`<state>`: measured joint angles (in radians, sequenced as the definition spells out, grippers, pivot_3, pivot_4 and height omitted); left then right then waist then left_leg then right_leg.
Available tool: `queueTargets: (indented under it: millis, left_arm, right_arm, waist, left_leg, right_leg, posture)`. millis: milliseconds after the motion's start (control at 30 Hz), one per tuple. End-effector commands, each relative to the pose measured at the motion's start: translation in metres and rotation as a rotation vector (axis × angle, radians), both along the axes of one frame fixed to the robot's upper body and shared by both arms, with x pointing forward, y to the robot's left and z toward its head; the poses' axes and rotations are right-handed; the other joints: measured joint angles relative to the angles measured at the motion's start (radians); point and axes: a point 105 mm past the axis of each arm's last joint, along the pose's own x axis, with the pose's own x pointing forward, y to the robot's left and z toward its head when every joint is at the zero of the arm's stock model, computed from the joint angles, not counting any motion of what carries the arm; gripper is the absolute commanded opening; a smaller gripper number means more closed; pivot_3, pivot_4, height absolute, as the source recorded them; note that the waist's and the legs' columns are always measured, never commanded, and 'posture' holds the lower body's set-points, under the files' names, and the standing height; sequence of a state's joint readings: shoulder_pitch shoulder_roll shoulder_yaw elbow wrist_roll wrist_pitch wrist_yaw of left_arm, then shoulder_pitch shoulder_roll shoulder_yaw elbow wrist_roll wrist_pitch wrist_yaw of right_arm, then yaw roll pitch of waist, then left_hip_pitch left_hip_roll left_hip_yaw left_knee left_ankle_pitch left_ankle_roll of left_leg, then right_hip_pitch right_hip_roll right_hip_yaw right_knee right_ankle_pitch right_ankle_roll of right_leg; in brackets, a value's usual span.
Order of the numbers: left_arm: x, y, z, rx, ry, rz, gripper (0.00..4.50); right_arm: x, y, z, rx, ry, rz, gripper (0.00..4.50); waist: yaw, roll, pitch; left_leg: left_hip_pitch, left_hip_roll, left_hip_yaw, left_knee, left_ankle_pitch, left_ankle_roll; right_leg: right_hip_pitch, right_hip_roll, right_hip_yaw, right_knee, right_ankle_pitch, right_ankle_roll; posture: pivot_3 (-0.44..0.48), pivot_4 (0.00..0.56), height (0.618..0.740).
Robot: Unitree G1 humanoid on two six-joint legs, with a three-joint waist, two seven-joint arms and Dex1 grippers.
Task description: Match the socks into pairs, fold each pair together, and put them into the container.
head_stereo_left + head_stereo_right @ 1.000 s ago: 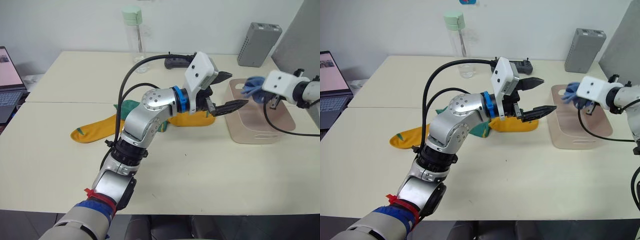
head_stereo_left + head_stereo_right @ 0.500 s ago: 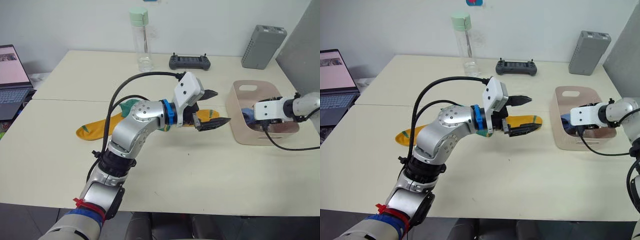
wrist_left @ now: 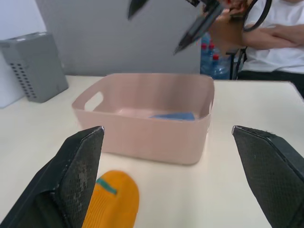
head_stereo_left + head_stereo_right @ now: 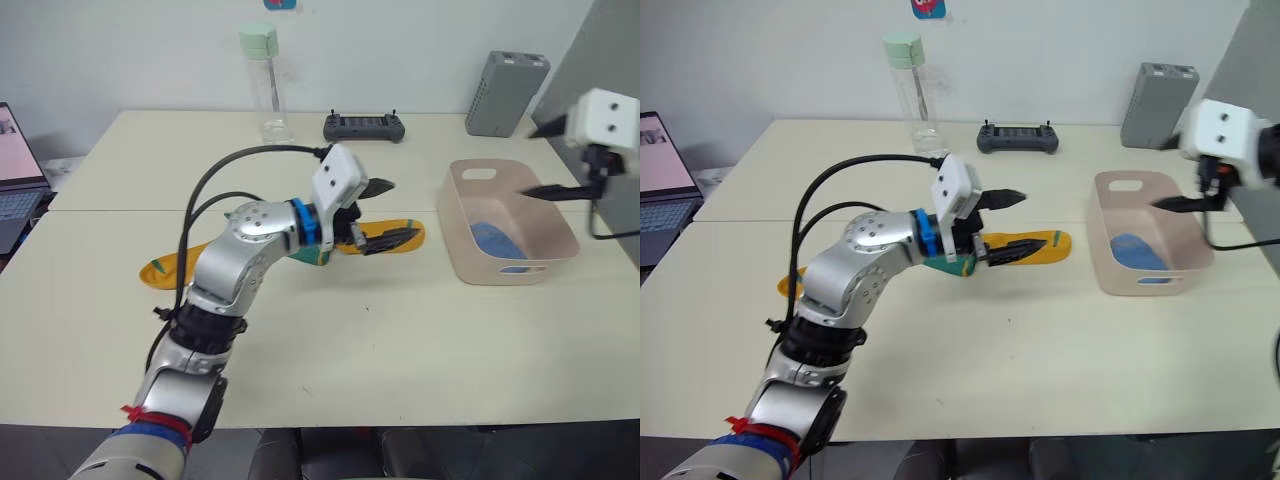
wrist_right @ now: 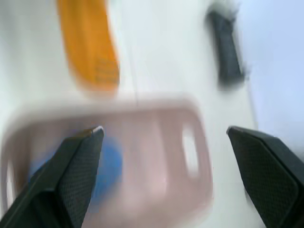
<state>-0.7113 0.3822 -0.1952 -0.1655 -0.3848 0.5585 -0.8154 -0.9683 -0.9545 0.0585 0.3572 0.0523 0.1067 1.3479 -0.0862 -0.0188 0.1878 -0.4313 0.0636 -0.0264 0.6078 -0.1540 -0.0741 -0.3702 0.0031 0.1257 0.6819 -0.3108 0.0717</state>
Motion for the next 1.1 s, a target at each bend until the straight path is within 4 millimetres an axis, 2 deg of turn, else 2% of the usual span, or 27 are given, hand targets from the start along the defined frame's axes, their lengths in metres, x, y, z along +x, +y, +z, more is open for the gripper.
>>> queueTargets:
  millis: [33,67,133,200,267,300,367,500,567,667,833,933,1000,1100]
  left_arm:
    - [-0.009,0.020,-0.004,0.000,-0.041,0.055,4.50]
    - [-0.013,0.026,-0.010,0.007,-0.022,0.060,4.50]
    - [-0.020,0.053,-0.037,0.043,0.039,0.149,4.50]
    - [-0.026,0.075,-0.053,0.034,0.077,0.243,4.50]
    - [-0.033,0.097,-0.066,0.007,0.097,0.354,4.50]
    - [-0.035,0.104,-0.070,0.000,0.099,0.391,4.50]
    - [-0.045,0.124,-0.085,-0.015,0.102,0.504,4.50]
    - [-0.060,0.146,-0.102,-0.030,0.113,0.630,4.50]
    - [-0.076,0.158,-0.118,-0.023,0.143,0.700,4.50]
    - [-0.091,0.159,-0.130,-0.027,0.176,0.723,4.50]
    - [-0.087,0.150,-0.129,-0.030,0.160,0.688,4.50]
    - [-0.071,0.134,-0.109,-0.075,0.144,0.595,4.50]
    - [-0.062,0.119,-0.088,-0.094,0.127,0.487,4.50]
    - [-0.058,0.107,-0.074,-0.070,0.112,0.396,4.50]
  right_arm:
    - [-0.007,0.038,-0.012,0.248,0.026,0.009,4.45]
    - [-0.008,0.048,-0.017,0.292,0.017,0.004,4.45]
    - [-0.016,0.080,-0.039,0.443,0.037,0.004,4.45]
    - [-0.024,0.098,-0.059,0.545,0.057,-0.030,4.45]
    - [-0.033,0.107,-0.085,0.588,0.057,-0.091,4.45]
    - [-0.037,0.109,-0.093,0.597,0.057,-0.109,4.45]
    - [-0.048,0.108,-0.122,0.598,0.069,-0.180,4.45]
    - [-0.063,0.104,-0.151,0.601,0.085,-0.265,4.45]
    - [-0.076,0.096,-0.169,0.611,0.113,-0.337,4.45]
    - [-0.084,0.093,-0.176,0.624,0.127,-0.378,4.45]
    - [-0.079,0.102,-0.168,0.627,0.122,-0.333,4.45]
    - [-0.061,0.121,-0.155,0.611,0.099,-0.257,4.45]
    - [-0.038,0.136,-0.150,0.568,0.048,-0.232,4.45]
    - [-0.014,0.149,-0.145,0.530,-0.001,-0.226,4.45]
  waist:
    - [0.002,0.000,0.000]
    - [0.005,0.001,0.000]
    - [0.007,0.001,0.000]
    - [0.008,0.001,0.000]
    - [0.015,0.000,0.000]
    - [0.024,0.000,0.000]
    - [0.038,0.000,0.000]
    - [0.042,-0.003,-0.001]
    - [0.039,-0.003,-0.002]
    - [0.032,-0.007,-0.005]
    - [0.030,-0.008,-0.004]
    - [0.028,-0.009,-0.004]
    - [0.026,-0.010,-0.004]
    - [0.021,-0.011,-0.004]
  left_leg:
    - [0.000,0.000,0.000,0.000,0.000,0.000]
    - [-0.001,0.000,0.000,0.001,0.000,0.000]
    - [-0.004,-0.001,0.000,0.001,0.000,0.000]
    - [-0.004,-0.001,-0.001,0.000,0.000,0.000]
    - [-0.004,-0.001,-0.002,0.000,0.000,0.000]
    - [-0.004,-0.001,-0.002,0.000,0.000,-0.001]
    - [-0.004,-0.001,-0.002,-0.001,0.000,-0.001]
    - [-0.003,-0.001,0.002,0.000,0.000,-0.001]
    - [-0.002,-0.001,0.003,0.000,0.000,-0.001]
    - [-0.001,0.000,0.004,0.000,0.000,-0.001]
    - [-0.001,0.000,0.005,0.000,-0.004,-0.007]
    - [-0.001,0.000,0.006,0.000,-0.004,-0.007]
    - [-0.001,0.000,0.007,0.000,-0.004,-0.007]
    - [-0.001,0.000,0.007,0.000,-0.003,-0.005]
  right_leg:
    - [0.000,0.000,0.000,0.001,0.000,0.000]
    - [0.000,0.000,0.000,0.001,0.000,0.000]
    - [-0.004,-0.001,0.000,0.003,0.000,0.001]
    - [-0.005,-0.001,0.000,0.004,0.000,0.000]
    - [-0.004,-0.001,-0.002,0.004,-0.001,-0.001]
    - [-0.004,-0.001,-0.002,0.004,-0.001,-0.002]
    - [-0.004,-0.002,-0.003,0.002,-0.001,-0.001]
    - [-0.004,-0.004,-0.001,-0.002,-0.006,-0.002]
    - [-0.003,-0.004,0.000,-0.001,-0.006,-0.002]
    - [-0.004,-0.005,0.000,-0.001,-0.006,-0.002]
    - [-0.010,-0.007,0.001,-0.002,-0.006,-0.003]
    - [-0.011,-0.008,0.002,-0.004,-0.005,-0.004]
    - [-0.013,-0.008,0.001,-0.004,-0.005,-0.005]
    - [-0.015,-0.008,0.000,-0.003,0.000,-0.008]
  posture:
    - [0.000,0.150,0.740]
    - [0.000,0.150,0.740]
    - [0.000,0.150,0.740]
    - [0.000,0.150,0.740]
    - [0.000,0.150,0.740]
    - [0.000,0.150,0.740]
    - [0.000,0.150,0.740]
    - [0.000,0.150,0.740]
    - [0.000,0.150,0.740]
    - [0.000,0.150,0.740]
    - [0.000,0.150,0.740]
    - [0.000,0.150,0.740]
    - [0.000,0.150,0.740]
    - [0.000,0.150,0.740]
